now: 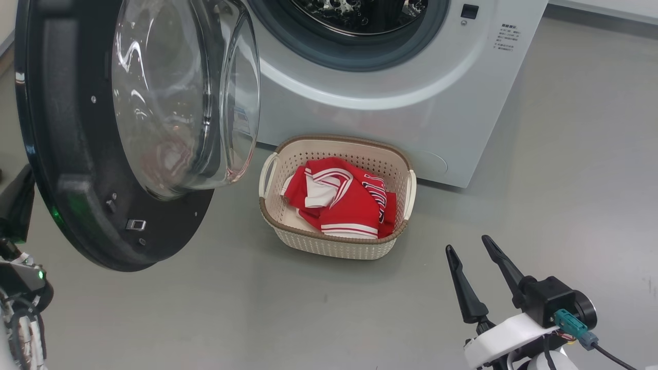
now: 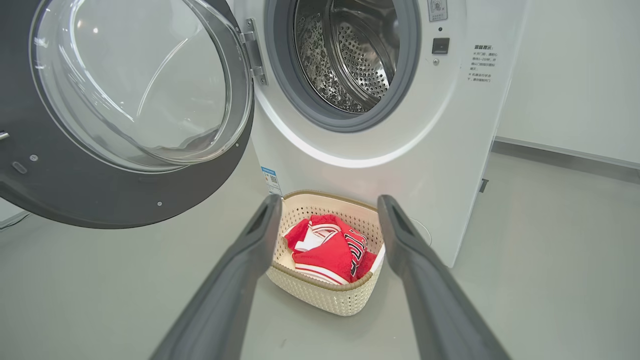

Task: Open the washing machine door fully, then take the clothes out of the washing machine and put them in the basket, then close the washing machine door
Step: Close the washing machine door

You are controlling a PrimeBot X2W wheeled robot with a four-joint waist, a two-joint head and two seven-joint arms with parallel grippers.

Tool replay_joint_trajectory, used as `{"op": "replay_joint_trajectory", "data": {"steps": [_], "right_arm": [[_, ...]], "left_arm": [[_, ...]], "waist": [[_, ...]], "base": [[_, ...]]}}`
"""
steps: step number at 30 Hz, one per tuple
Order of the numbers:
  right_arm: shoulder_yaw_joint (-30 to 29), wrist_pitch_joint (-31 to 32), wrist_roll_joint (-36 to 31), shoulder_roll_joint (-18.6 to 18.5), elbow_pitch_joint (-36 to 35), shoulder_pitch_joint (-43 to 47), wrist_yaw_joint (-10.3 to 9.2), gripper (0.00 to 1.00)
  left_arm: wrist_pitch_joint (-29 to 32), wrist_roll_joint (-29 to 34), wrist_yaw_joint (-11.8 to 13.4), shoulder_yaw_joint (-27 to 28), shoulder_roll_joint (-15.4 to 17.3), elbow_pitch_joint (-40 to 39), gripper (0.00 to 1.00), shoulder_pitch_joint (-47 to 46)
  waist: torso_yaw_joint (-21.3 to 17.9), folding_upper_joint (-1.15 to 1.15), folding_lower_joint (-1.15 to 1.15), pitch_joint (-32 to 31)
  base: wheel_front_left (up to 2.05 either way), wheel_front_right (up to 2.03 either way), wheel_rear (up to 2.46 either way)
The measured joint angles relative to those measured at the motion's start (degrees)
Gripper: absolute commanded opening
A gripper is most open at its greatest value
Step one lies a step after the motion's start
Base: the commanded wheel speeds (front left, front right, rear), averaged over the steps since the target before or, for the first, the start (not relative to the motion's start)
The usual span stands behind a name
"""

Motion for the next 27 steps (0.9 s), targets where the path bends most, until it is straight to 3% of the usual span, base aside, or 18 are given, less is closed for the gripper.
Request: {"op": "replay_joint_trajectory", "data": {"steps": [13,18,27], "right_arm": [[-0.6,0.0,0.1,0.2,0.1,-0.2,0.0,1.0],[-1.2,-0.3,0.1,0.4,0.1,-0.2,0.0,1.0],[-1.2,-0.4,0.1,0.5,0.4,-0.4,0.0,1.0]], "left_arm": [[10.1,-2.4,0.5,-2.2,2.0,-0.9,0.0,0.6],[15.9,-2.6,0.5,-6.8,1.7,-4.1,0.0,3.3],[17.4,-3.4,0.5,-7.9,0.2,-6.3,0.0,6.2]], "waist": [[-0.7,0.0,0.0,-0.3],[-1.2,0.0,0.0,-0.7],[-2.5,0.0,0.0,-1.5]], "base": [[0.0,0.0,0.0],[0.0,0.0,0.0],[0.0,0.0,0.0]]}}
